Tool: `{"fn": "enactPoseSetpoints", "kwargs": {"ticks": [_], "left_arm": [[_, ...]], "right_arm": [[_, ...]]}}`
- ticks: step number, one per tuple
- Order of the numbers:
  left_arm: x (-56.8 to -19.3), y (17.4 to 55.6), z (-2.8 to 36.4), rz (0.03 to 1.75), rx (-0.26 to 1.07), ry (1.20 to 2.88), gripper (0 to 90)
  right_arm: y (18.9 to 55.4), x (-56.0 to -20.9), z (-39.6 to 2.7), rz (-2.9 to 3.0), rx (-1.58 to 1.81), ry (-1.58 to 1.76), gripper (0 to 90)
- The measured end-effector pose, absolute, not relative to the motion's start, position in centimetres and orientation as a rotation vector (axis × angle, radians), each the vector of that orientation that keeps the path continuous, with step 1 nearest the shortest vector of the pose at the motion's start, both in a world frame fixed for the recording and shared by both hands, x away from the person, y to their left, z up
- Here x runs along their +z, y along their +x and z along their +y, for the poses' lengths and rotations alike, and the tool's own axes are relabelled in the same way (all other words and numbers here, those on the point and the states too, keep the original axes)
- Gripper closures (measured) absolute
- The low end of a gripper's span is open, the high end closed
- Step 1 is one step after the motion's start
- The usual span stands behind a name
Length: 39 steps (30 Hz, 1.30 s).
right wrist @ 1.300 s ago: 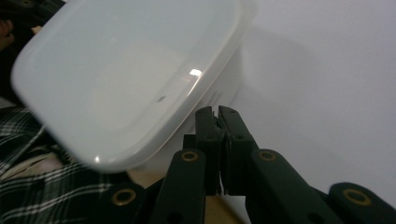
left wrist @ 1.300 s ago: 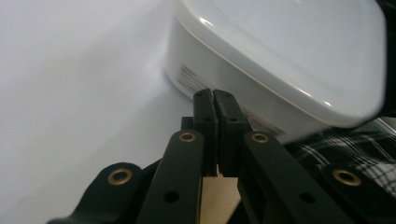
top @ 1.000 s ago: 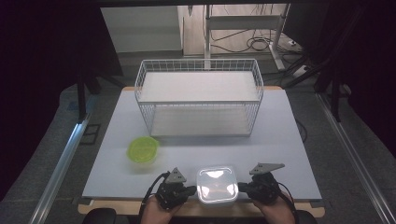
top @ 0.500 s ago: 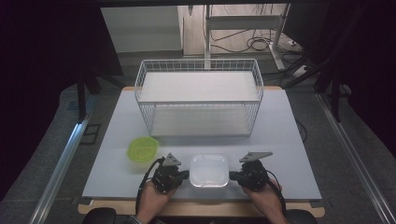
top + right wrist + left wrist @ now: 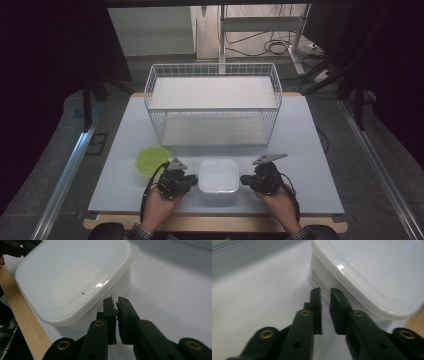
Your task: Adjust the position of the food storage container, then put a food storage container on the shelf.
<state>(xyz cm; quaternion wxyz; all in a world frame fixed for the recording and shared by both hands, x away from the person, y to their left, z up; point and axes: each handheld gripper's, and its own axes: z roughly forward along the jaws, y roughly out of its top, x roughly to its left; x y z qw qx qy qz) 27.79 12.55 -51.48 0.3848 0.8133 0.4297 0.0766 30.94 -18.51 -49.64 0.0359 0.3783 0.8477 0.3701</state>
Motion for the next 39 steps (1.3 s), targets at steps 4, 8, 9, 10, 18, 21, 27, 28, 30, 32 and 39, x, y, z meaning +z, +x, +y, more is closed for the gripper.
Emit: {"fn": "enactPoseSetpoints", "kwargs": {"ticks": [4, 8, 9, 10, 18, 21, 27, 28, 30, 32, 39], "left_arm": [[-51.0, 26.8, 14.0, 1.059, 0.214, 2.039, 61.7], [-51.0, 26.4, 14.9, 1.006, 0.224, 2.02, 46.4], [-51.0, 26.3, 15.1, 1.01, 0.216, 2.01, 43.5], [-51.0, 26.3, 15.3, 1.006, 0.204, 2.007, 39.1], [-51.1, 26.1, 15.9, 0.963, 0.169, 1.984, 26.6], [-51.0, 26.0, 15.6, 0.926, 0.19, 1.98, 20.8], [-50.7, 25.9, 15.7, 0.894, 0.211, 1.935, 13.7], [-50.6, 25.9, 15.8, 0.878, 0.195, 1.921, 11.8], [-50.6, 25.9, 15.8, 0.853, 0.183, 1.909, 9.0], [-50.5, 25.9, 15.6, 0.836, 0.207, 1.911, 8.1], [-49.2, 26.4, 14.5, 0.853, 0.093, 1.95, 6.2]], "right_arm": [[30.5, -48.6, -20.0, 2.54, 1.181, 1.099, 74.9], [30.2, -48.4, -21.0, 2.514, 1.219, 1.079, 60.0], [30.2, -48.5, -21.1, 2.508, 1.221, 1.073, 55.4], [30.1, -48.6, -21.3, 2.5, 1.224, 1.064, 49.9], [30.1, -48.9, -21.7, 2.47, 1.242, 1.029, 30.8], [30.1, -48.8, -21.7, 2.46, 1.242, 1.026, 26.2], [30.1, -48.8, -21.6, 2.446, 1.271, 1.03, 18.1], [30.0, -48.7, -21.5, 2.446, 1.278, 1.025, 16.6], [29.9, -48.6, -21.3, 2.453, 1.29, 1.017, 13.6], [29.9, -48.5, -21.1, 2.451, 1.306, 1.006, 11.6], [29.9, -48.5, -20.1, 2.474, 1.321, 0.985, 9.9]]}}
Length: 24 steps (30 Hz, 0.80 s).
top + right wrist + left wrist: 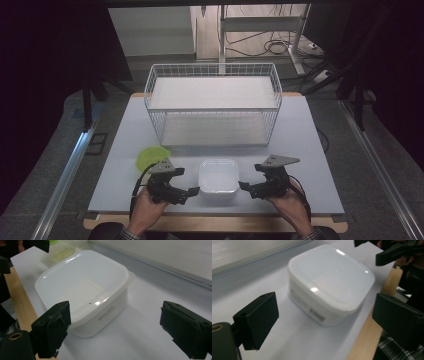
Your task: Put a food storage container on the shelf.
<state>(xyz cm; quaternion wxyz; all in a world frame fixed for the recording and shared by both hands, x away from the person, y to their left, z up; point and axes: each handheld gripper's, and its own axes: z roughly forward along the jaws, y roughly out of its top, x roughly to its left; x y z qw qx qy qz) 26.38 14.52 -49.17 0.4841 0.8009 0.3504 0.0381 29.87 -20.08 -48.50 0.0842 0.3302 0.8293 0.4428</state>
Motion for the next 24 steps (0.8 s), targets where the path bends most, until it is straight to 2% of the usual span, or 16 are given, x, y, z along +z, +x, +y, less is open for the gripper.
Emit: {"fn": "enactPoseSetpoints", "kwargs": {"ticks": [6, 13, 21, 24], "left_arm": [[-48.8, 27.3, 13.3, 0.826, 0.089, 1.997, 6.9], [-49.3, 29.1, 12.2, 0.857, 0.04, 2.019, 13.3], [-50.7, 30.7, 12.1, 0.914, -0.095, 1.99, 20.0], [-51.1, 30.8, 12.0, 0.936, -0.135, 1.987, 20.6]], "right_arm": [[30.1, -48.2, -19.3, 2.52, 1.331, 1.037, 7.7], [31.1, -48.1, -18.1, 2.597, 1.322, 1.083, 19.4], [32.4, -48.9, -17.1, 2.691, 1.308, 1.143, 31.4], [32.5, -48.8, -17.1, 2.705, 1.3, 1.144, 33.0]]}}
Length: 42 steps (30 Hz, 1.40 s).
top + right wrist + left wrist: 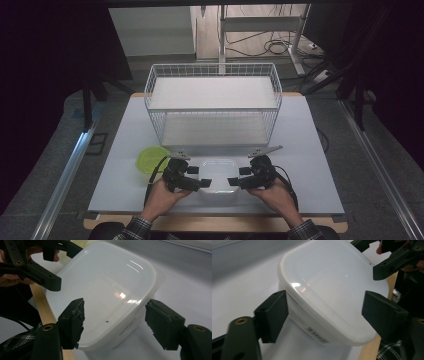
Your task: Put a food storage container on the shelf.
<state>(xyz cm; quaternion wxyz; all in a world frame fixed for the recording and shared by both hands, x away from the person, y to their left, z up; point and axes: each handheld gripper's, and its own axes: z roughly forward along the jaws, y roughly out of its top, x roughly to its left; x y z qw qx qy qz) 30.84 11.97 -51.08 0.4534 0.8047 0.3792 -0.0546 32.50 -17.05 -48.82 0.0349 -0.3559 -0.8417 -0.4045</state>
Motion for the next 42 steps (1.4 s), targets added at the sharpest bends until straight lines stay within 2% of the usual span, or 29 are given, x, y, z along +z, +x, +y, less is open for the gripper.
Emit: {"fn": "enactPoseSetpoints", "kwargs": {"ticks": [3, 7, 9, 10, 18, 23, 33, 42], "left_arm": [[-50.9, 30.7, 12.3, 0.964, -0.174, 1.986, 25.6], [-50.5, 30.2, 12.8, 0.988, -0.193, 1.985, 37.2], [-49.9, 29.7, 13.1, 0.995, -0.173, 1.989, 46.2], [-49.6, 29.4, 13.1, 1.0, -0.161, 1.993, 55.4], [-48.9, 27.8, 13.5, 1.041, -0.146, 1.975, 64.4], [-48.6, 27.0, 13.7, 1.047, -0.098, 1.952, 76.0], [-48.9, 27.0, 13.5, 1.087, -0.033, 1.913, 78.3], [-47.4, 27.3, 13.8, 1.062, 0.012, 1.874, 78.6]], "right_arm": [[32.4, -48.6, -17.2, -2.569, -1.226, -1.123, 39.1], [32.1, -48.4, -17.7, -2.502, -1.21, -1.19, 50.6], [31.8, -48.3, -18.1, -2.457, -1.205, -1.221, 57.4], [31.3, -48.2, -18.5, -2.417, -1.216, -1.245, 61.8], [30.4, -47.9, -18.9, -2.332, -1.226, -1.315, 71.9], [29.8, -47.5, -19.0, -2.344, -1.275, -1.326, 79.7], [29.3, -47.1, -18.3, -2.47, -1.352, -1.317, 79.8], [29.6, -46.0, -18.5, -2.466, -1.437, -1.289, 79.8]]}}
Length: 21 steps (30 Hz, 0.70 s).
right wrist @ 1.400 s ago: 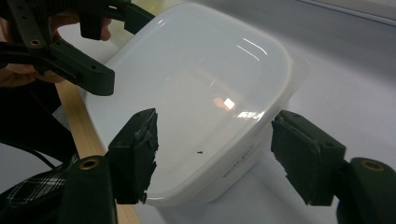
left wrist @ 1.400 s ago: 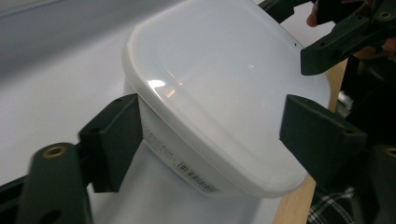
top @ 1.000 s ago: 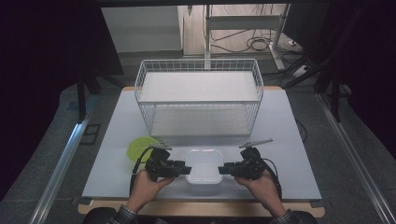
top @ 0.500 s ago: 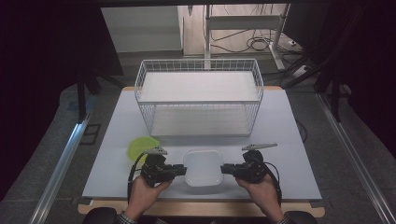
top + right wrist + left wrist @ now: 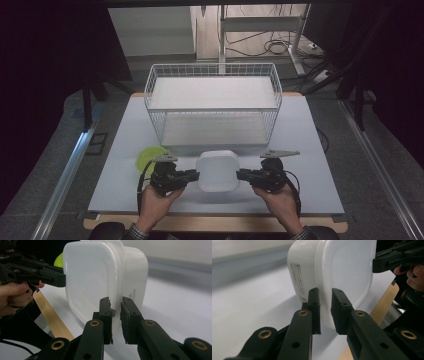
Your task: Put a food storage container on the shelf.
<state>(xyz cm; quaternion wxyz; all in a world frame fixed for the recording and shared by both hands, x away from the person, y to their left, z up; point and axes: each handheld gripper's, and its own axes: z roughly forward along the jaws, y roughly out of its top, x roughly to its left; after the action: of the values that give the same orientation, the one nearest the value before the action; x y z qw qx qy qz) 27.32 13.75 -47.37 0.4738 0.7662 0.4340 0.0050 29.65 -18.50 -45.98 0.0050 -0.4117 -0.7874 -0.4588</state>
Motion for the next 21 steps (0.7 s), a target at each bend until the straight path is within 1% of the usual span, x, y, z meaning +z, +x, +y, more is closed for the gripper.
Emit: {"fn": "enactPoseSetpoints", "kwargs": {"ticks": [12, 21], "left_arm": [[-43.3, 28.7, 13.9, 1.032, 0.121, 1.857, 78.8], [-41.0, 30.1, 14.2, 1.015, 0.152, 1.831, 78.8]], "right_arm": [[31.0, -42.9, -18.3, -2.478, -1.552, -1.255, 79.8], [32.4, -40.4, -17.9, -2.494, -1.6, -1.24, 79.8]]}}
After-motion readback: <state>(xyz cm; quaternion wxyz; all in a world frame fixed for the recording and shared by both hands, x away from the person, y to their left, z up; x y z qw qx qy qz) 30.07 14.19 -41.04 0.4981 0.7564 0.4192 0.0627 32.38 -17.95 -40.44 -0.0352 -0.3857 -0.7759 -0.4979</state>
